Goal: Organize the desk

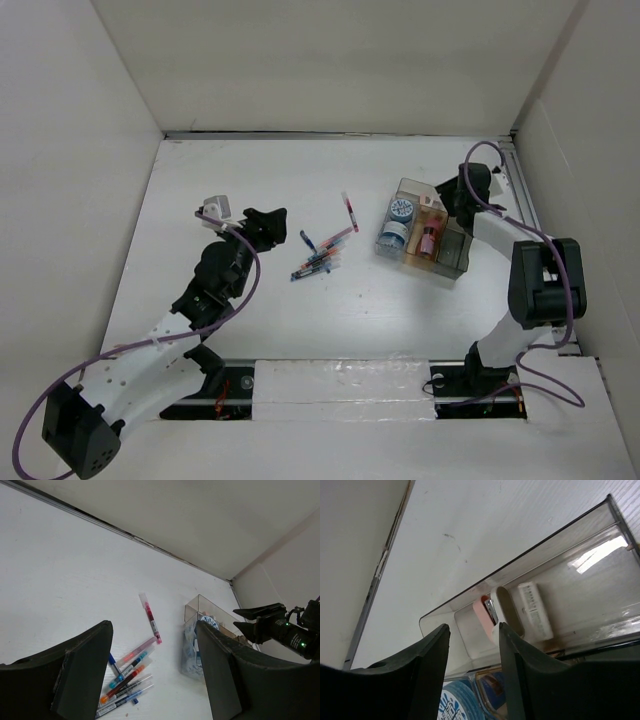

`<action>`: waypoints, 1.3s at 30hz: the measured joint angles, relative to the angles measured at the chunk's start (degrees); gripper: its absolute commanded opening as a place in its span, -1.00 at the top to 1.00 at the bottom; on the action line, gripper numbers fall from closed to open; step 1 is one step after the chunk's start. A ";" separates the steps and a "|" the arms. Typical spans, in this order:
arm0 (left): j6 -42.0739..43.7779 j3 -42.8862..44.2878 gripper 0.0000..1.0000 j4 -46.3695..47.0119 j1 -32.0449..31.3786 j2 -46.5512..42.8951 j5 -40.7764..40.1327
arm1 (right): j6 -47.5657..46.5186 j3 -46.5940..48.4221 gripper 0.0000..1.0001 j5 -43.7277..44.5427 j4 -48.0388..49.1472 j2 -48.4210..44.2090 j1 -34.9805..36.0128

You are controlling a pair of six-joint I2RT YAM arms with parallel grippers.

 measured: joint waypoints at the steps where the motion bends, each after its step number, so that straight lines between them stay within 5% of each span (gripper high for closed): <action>1: 0.02 0.00 -0.28 0.04 0.00 -0.09 0.00 | -0.13 0.00 0.21 0.28 -0.09 -0.24 0.55; 2: 0.02 -0.09 -0.28 0.11 0.00 -0.22 0.00 | -0.52 0.00 0.67 0.52 -0.20 -0.52 1.20; 4: 0.00 -0.31 -0.28 0.20 0.00 -0.63 -0.44 | -1.46 0.00 1.00 0.87 -0.13 -1.29 3.15; 11: 0.00 -0.33 -0.28 0.42 0.00 -0.66 -0.61 | -9.38 8.37 0.94 0.11 -1.99 2.08 17.84; 13: 0.00 -0.33 -0.28 0.39 0.00 -0.59 -0.61 | -12.22 14.78 0.72 0.98 -2.97 6.58 22.49; 14: 0.02 -0.33 -0.28 0.42 0.00 -0.59 -0.61 | -14.25 18.23 0.31 1.79 -4.07 9.44 25.64; 15: 0.02 -0.33 -0.28 0.44 0.00 -0.59 -0.61 | -14.60 19.15 0.12 1.97 -4.46 10.34 26.64; 17: 0.02 -0.33 -0.28 0.42 0.00 -0.59 -0.83 | -16.74 21.90 -0.05 2.45 -6.99 13.05 29.14; 33: 0.07 -0.35 -0.28 0.46 0.00 -0.79 -0.72 | -19.23 35.98 0.17 3.89 -24.17 28.96 28.52; 39: 0.13 -0.35 -0.27 0.48 0.00 -0.79 -0.50 | -19.87 37.44 0.55 2.86 -26.12 30.40 28.59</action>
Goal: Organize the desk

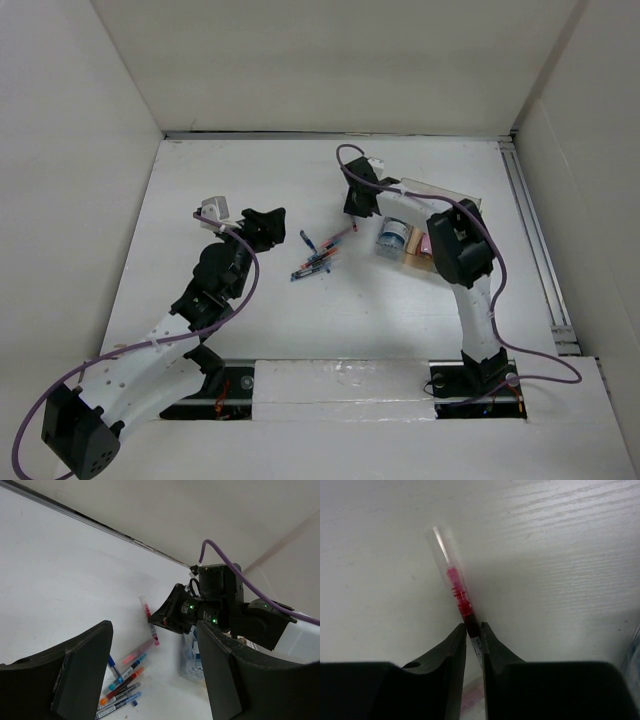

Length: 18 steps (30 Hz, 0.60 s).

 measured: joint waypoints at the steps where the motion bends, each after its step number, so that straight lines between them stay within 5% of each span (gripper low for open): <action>1: 0.02 0.00 -0.27 0.00 0.00 0.00 0.09 | 0.00 0.33 0.65 0.02 -0.26 0.26 0.02; 4: 0.02 0.00 -0.27 -0.02 0.00 0.00 0.15 | -0.17 1.09 0.93 0.11 -0.44 0.63 0.07; 7: 0.07 0.00 -0.27 0.02 0.00 -0.02 0.42 | -0.09 0.98 1.00 0.46 -0.15 0.63 0.07; 13: 0.07 -0.02 -0.27 0.09 0.00 -0.02 0.79 | -0.15 -4.55 1.00 1.22 2.86 -4.22 0.07; 18: 0.07 -0.02 -0.27 0.17 0.00 0.07 0.98 | 0.79 -12.44 1.00 1.92 7.10 -17.88 0.02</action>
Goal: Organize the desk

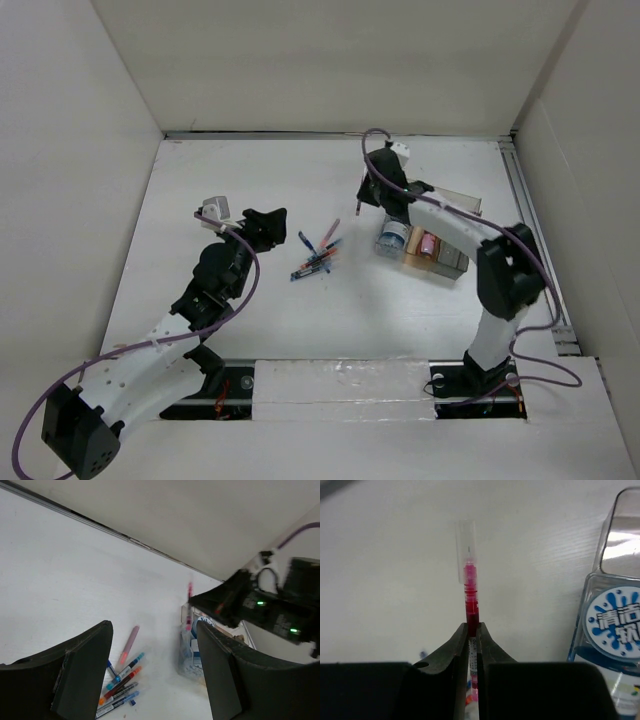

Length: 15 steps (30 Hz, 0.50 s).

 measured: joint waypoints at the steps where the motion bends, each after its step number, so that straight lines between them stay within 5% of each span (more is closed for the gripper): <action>1: 0.00 0.00 -0.28 0.13 0.00 0.07 0.09 | 0.48 -1.90 1.00 0.42 1.07 -3.56 -0.20; 4: 0.00 0.00 -0.27 0.24 0.00 0.24 0.28 | 4.39 -11.19 1.00 1.25 5.29 -19.02 -2.43; 15: -0.02 -0.85 -0.27 0.85 0.00 -0.98 1.40 | 16.22 -43.87 0.99 1.97 4.46 -46.05 -22.36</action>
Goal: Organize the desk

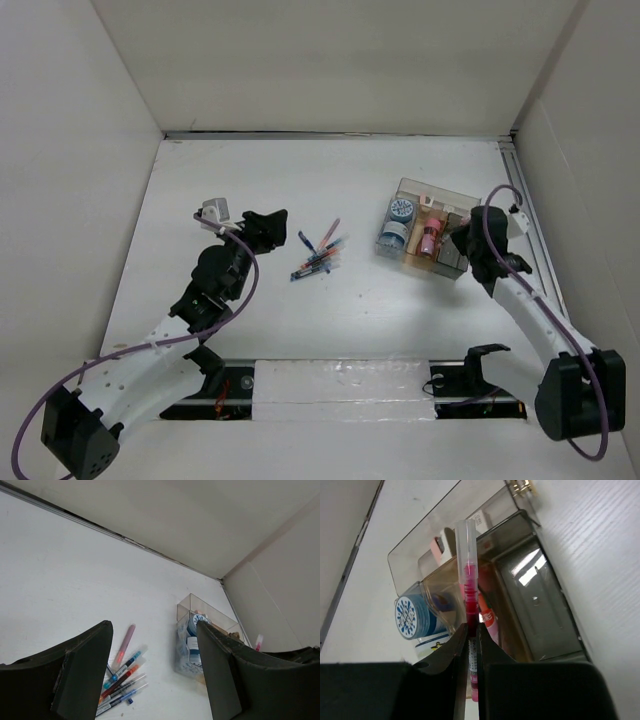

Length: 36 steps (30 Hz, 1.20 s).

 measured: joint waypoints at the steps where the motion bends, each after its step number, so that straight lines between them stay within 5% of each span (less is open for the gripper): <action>1: 0.00 -0.02 -0.28 0.00 0.00 0.00 0.09 | 0.42 -1.42 0.99 -0.13 -0.68 -1.75 -1.29; 19: 0.00 -0.04 -0.27 0.24 0.00 -0.09 0.96 | -0.81 0.24 0.90 1.73 -4.81 6.54 -4.96; 21: 0.00 -0.04 -0.27 0.22 0.00 -0.09 0.96 | -1.14 1.09 0.74 1.99 -4.90 6.99 -4.94; 22: 0.00 -0.04 -0.27 0.22 0.00 -0.09 0.96 | -1.25 1.44 0.43 2.03 -4.90 7.32 -4.94; 25: 0.00 -0.04 -0.27 0.24 0.00 -0.09 0.96 | -1.86 2.56 0.07 2.27 -4.87 8.85 -4.42; 29: -0.02 -0.04 -0.27 0.24 0.00 -0.07 0.94 | -2.43 3.39 -0.02 3.34 -5.33 10.14 -2.16; 30: 0.00 -0.04 -0.27 0.24 0.00 -0.04 0.96 | -2.47 3.78 -0.01 3.82 -5.84 10.21 -1.33; 34: 0.00 -0.04 -0.27 0.24 0.00 0.02 0.94 | -3.41 4.94 0.92 5.73 -5.73 8.70 3.82; 36: -0.02 -0.04 -0.27 0.22 0.00 0.02 0.96 | -4.28 4.98 1.00 5.27 -4.35 6.38 8.22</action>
